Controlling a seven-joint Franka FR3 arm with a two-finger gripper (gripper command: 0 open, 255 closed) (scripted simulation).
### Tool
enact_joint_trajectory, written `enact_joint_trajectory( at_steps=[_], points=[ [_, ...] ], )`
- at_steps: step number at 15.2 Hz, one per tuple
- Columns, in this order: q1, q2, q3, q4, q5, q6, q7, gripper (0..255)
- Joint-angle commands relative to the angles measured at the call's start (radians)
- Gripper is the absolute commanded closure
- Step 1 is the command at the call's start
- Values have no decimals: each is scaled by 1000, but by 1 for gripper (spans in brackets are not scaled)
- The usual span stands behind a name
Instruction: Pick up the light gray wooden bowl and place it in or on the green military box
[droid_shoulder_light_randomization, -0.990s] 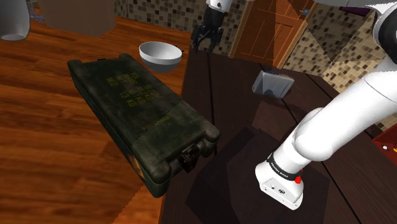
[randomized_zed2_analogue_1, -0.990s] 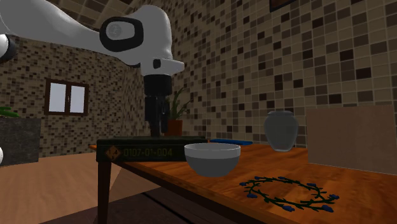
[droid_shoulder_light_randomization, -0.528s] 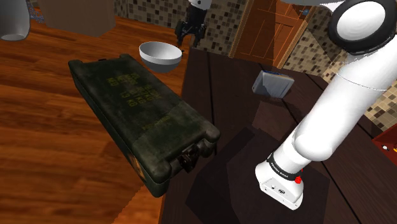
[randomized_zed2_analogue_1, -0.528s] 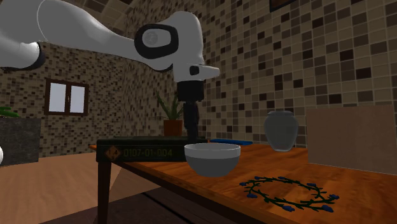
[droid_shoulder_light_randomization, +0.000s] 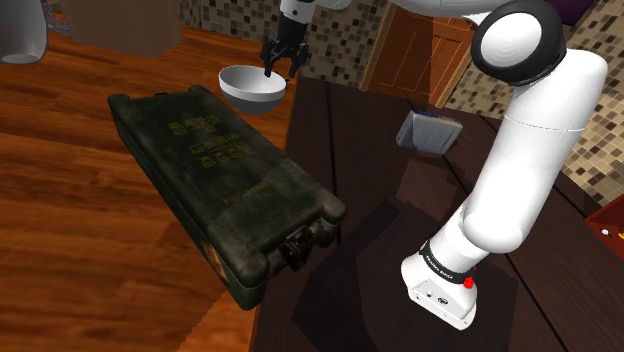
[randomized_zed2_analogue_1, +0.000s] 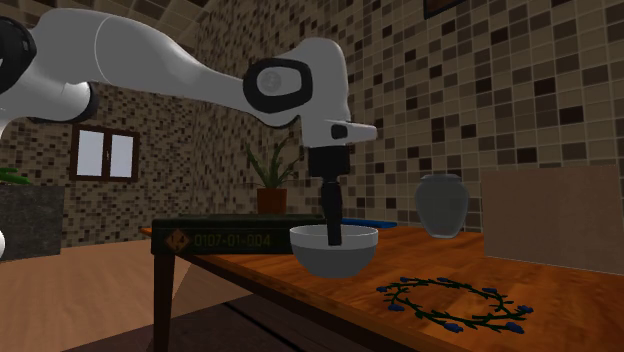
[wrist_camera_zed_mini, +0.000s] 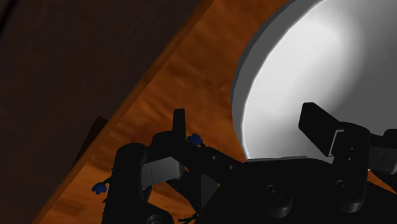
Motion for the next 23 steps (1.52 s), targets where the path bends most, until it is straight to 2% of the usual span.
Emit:
enact_joint_trajectory(
  at_steps=[1,11,12,21,23],
  points=[
    [1,2,1,-22,0,25,0,0],
    [2,6,1,-38,0,44,-1,0],
    [2,6,1,-38,0,44,-1,255],
    [2,6,1,-38,1,44,-1,255],
    [2,4,1,-13,0,18,2,255]
  ],
)
